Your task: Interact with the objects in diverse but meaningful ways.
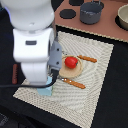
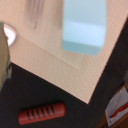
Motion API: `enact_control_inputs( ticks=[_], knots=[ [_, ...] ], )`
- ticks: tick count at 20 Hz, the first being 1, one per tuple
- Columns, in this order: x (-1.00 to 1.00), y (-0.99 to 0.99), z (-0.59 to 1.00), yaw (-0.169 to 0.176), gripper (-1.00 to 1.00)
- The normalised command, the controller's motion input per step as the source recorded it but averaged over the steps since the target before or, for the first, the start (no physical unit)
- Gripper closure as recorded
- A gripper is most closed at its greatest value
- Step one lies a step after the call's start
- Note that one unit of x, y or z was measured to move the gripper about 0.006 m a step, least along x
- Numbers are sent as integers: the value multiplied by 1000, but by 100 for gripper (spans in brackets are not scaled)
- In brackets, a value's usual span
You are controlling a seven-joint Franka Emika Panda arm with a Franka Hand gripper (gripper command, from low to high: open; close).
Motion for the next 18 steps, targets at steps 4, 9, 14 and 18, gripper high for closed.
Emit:
enact_control_inputs(
  ticks=[4,9,14,18],
  knots=[
    [-373,343,-157,-65,-100],
    [-510,26,-109,-211,-100],
    [-547,27,-114,-197,-100],
    [-714,371,-101,-99,-100]
  ],
)
